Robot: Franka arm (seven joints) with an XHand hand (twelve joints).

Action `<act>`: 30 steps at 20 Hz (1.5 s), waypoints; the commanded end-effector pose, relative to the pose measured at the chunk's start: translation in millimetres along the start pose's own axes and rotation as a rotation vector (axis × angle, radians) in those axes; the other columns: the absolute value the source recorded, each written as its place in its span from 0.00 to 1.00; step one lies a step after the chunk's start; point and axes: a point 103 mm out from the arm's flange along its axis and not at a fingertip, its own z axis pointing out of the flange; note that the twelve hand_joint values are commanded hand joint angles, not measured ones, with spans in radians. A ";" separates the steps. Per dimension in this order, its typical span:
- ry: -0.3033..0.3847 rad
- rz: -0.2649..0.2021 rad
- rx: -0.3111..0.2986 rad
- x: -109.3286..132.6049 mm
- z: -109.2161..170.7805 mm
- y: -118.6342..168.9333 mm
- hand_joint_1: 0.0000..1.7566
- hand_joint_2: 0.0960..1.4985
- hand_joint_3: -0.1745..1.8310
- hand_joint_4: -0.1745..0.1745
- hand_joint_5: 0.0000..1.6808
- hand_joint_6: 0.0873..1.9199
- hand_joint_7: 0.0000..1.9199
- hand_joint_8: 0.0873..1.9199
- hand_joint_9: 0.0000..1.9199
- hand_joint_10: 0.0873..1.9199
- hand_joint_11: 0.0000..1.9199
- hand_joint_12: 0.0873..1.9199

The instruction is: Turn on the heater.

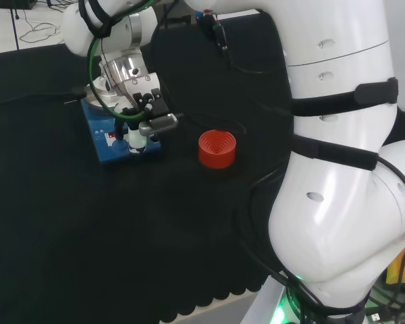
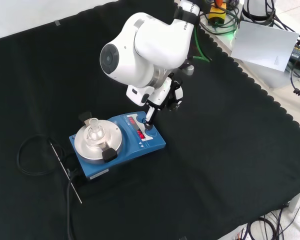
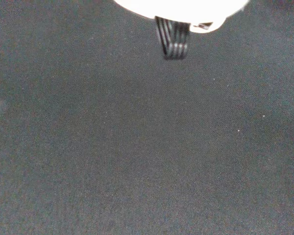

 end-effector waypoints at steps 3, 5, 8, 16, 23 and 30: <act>-0.002 -0.001 0.006 2.3 2.9 -2.6 0.78 0.41 0.56 0.27 0.14 0.16 0.76 0.85 0.81 0.80 0.58 0.62; -0.003 0.001 0.005 2.7 3.1 -3.0 0.78 0.41 0.56 0.27 0.14 0.16 0.76 0.85 0.81 0.80 0.58 0.62; -0.004 0.002 0.004 2.8 3.6 -3.8 0.78 0.41 0.56 0.27 0.14 0.16 0.76 0.85 0.81 0.80 0.58 0.62; -0.008 0.003 0.008 3.1 7.6 -0.8 0.78 0.41 0.56 0.27 0.14 0.16 0.76 0.85 0.81 0.80 0.58 0.62; -0.011 0.003 0.014 4.1 9.1 1.2 0.78 0.41 0.56 0.27 0.14 0.16 0.76 0.85 0.81 0.80 0.58 0.62; -0.004 0.001 0.015 1.7 9.0 1.3 0.78 0.41 0.56 0.27 0.15 0.16 0.76 0.85 0.81 0.80 0.58 0.62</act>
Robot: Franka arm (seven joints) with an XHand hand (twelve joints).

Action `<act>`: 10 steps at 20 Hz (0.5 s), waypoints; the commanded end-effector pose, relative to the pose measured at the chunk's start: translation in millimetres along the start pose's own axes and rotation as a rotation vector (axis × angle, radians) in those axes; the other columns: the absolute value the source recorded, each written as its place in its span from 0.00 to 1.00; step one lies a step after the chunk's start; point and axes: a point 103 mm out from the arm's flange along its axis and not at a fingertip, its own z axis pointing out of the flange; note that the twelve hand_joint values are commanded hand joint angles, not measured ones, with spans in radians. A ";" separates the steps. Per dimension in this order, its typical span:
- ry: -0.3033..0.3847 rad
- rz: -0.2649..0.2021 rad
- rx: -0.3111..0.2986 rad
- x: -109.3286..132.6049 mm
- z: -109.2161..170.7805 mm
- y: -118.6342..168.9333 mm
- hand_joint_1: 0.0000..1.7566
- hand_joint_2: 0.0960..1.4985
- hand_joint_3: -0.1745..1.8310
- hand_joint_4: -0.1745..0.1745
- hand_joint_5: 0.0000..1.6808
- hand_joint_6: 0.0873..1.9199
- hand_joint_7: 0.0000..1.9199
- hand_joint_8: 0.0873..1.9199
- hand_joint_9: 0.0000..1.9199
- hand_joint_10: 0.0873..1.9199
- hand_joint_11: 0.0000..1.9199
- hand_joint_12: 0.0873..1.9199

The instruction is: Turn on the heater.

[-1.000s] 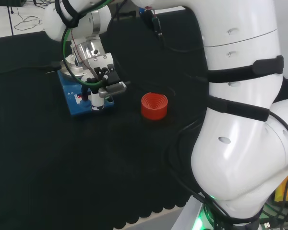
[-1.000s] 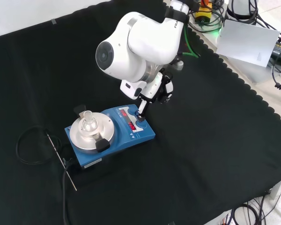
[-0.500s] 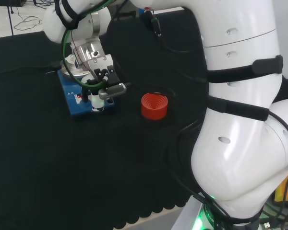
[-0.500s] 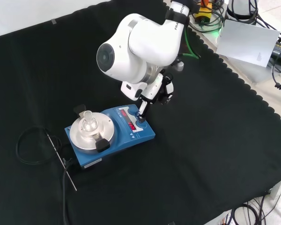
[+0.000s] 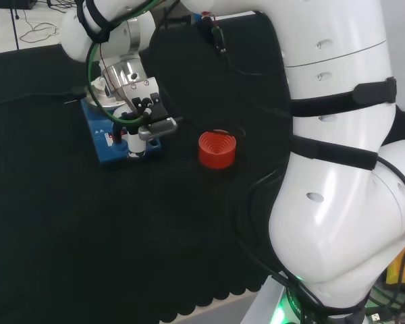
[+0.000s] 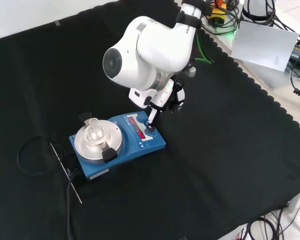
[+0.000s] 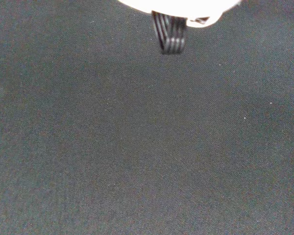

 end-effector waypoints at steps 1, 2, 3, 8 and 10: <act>0.005 -0.003 0.000 -1.6 0.8 -0.4 0.78 0.41 0.56 0.27 0.15 0.16 0.76 0.85 0.81 0.80 0.58 0.62; 0.005 -0.004 0.001 -2.0 1.1 -0.5 0.78 0.41 0.56 0.27 0.15 0.16 0.76 0.85 0.81 0.80 0.58 0.62; 0.005 -0.004 0.002 -2.3 1.4 -0.5 0.78 0.41 0.56 0.27 0.15 0.16 0.76 0.84 0.81 0.80 0.58 0.62; 0.014 -0.008 0.008 -5.5 5.1 -1.3 0.78 0.41 0.56 0.27 0.15 0.16 0.76 0.84 0.81 0.80 0.58 0.62; 0.013 -0.003 0.010 -5.5 5.1 -1.4 0.78 0.41 0.56 0.27 0.15 0.16 0.76 0.84 0.81 0.80 0.58 0.62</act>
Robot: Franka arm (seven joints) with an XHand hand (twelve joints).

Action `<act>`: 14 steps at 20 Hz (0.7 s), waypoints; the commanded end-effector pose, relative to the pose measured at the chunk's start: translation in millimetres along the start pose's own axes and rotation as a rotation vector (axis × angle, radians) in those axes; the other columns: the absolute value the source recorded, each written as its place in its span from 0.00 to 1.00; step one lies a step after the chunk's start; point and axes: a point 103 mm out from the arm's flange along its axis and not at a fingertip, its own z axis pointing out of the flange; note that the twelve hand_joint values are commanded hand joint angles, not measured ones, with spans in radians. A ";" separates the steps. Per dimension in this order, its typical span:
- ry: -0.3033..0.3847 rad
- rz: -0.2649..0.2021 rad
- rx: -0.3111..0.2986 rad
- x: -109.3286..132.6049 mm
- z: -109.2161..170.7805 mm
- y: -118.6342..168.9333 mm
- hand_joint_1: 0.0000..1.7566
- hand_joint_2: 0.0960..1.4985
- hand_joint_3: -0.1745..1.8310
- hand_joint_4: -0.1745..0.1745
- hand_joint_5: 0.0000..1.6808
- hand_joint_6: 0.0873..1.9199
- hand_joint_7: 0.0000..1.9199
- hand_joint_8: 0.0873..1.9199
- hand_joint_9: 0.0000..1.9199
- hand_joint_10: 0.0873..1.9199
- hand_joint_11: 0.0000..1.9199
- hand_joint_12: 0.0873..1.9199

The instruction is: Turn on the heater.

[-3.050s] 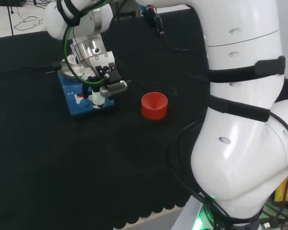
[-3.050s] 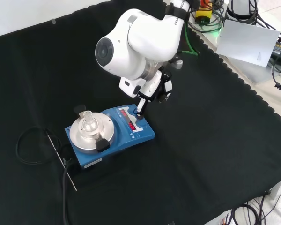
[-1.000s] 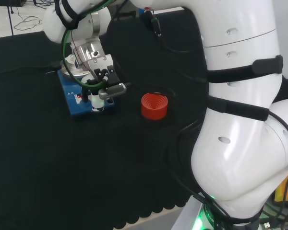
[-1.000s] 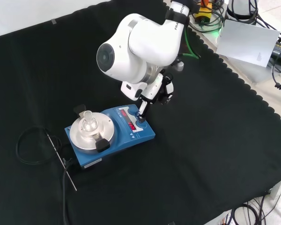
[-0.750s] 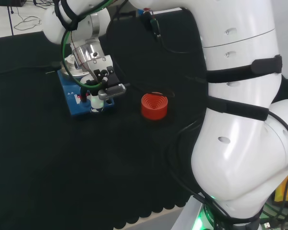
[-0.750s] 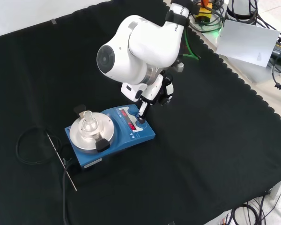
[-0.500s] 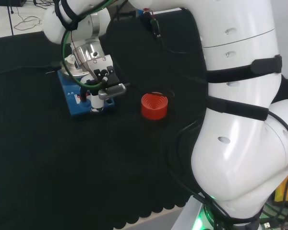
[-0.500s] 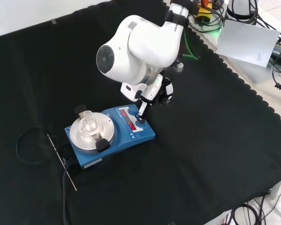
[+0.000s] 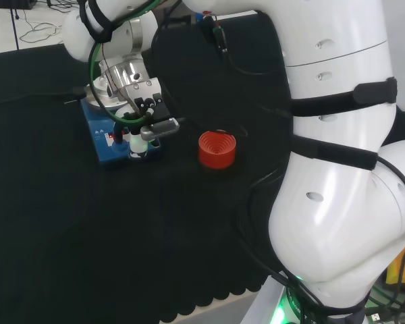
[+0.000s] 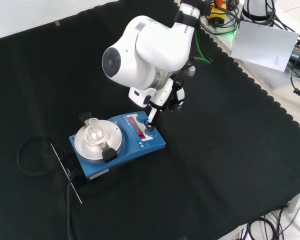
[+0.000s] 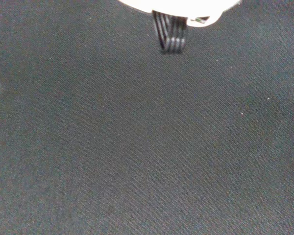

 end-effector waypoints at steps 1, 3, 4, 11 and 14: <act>0.004 0.004 0.004 -2.1 2.3 -0.6 0.78 0.41 0.56 0.27 0.15 0.16 0.76 0.84 0.81 0.80 0.58 0.62; 0.005 0.004 -0.011 -2.6 -0.7 -2.2 0.78 0.41 0.56 0.27 0.15 0.16 0.76 0.84 0.81 0.79 0.58 0.62; 0.008 0.003 -0.018 -2.8 -3.6 -3.6 0.78 0.41 0.56 0.27 0.15 0.16 0.76 0.84 0.81 0.79 0.58 0.62; 0.008 0.001 -0.085 -1.1 -37.9 -20.2 0.78 0.41 0.56 0.27 0.15 0.16 0.76 0.84 0.81 0.79 0.58 0.62; 0.007 0.005 -0.103 -2.9 -45.3 -26.5 0.78 0.41 0.56 0.27 0.15 0.16 0.76 0.84 0.81 0.79 0.58 0.61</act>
